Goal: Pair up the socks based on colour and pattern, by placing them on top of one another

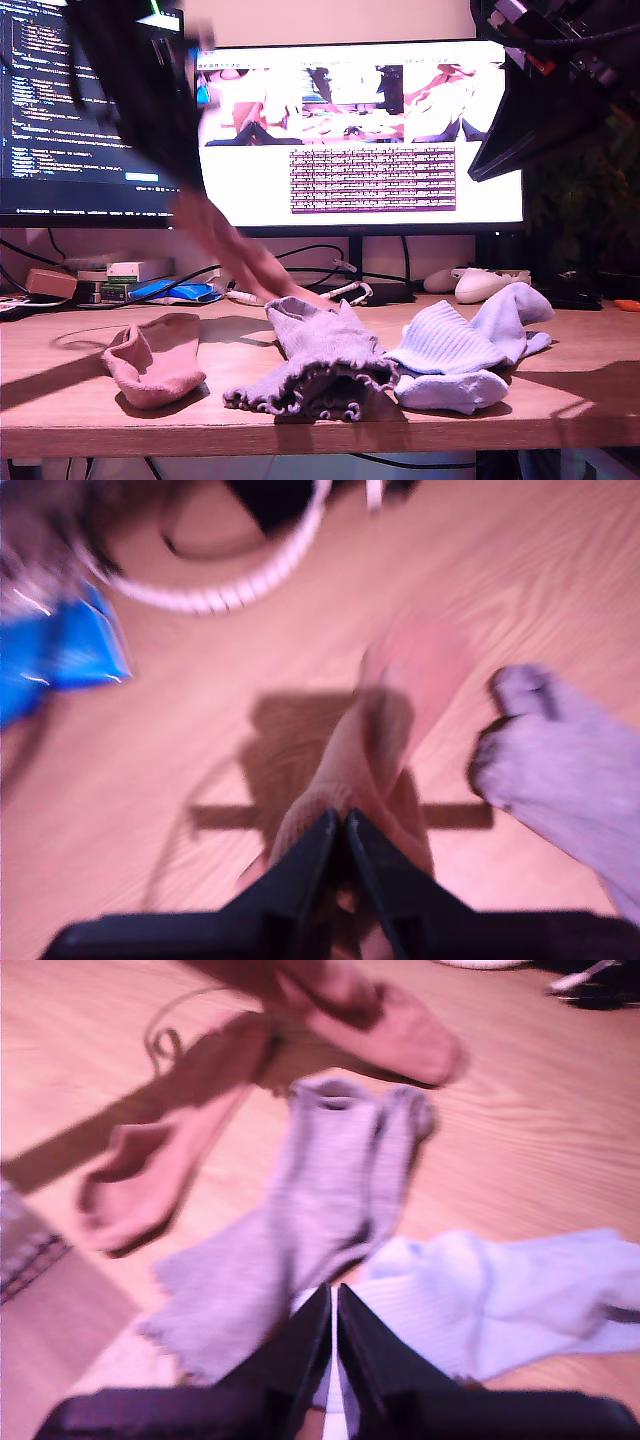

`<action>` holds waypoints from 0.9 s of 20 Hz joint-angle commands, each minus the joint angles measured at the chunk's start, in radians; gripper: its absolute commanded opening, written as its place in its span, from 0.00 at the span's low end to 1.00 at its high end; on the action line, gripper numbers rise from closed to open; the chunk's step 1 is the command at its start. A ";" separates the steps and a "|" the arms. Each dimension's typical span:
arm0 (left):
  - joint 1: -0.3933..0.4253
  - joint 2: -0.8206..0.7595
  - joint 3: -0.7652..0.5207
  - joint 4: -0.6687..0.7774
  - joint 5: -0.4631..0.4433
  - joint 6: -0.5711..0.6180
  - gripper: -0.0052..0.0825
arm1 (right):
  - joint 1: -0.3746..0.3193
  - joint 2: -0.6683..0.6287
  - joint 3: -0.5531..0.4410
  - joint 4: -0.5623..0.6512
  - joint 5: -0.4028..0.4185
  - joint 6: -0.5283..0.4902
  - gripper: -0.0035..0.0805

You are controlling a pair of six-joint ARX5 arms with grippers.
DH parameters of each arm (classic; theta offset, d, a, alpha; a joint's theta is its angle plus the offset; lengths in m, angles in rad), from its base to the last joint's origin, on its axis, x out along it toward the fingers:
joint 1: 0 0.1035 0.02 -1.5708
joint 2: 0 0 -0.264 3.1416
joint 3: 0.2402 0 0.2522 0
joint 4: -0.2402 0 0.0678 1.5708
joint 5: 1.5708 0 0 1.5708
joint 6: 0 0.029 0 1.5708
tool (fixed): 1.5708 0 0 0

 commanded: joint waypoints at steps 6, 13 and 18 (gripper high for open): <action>-0.057 -0.177 -0.005 -0.190 0.018 0.161 0.04 | -0.002 -0.002 -0.019 0.044 -0.066 -0.003 0.03; -0.112 -0.296 -0.005 -0.438 0.108 0.354 0.04 | -0.003 -0.002 -0.019 0.044 -0.085 -0.106 0.03; -0.112 -0.352 0.011 -0.579 0.148 0.378 0.04 | -0.002 -0.002 -0.019 0.043 -0.088 -0.106 0.03</action>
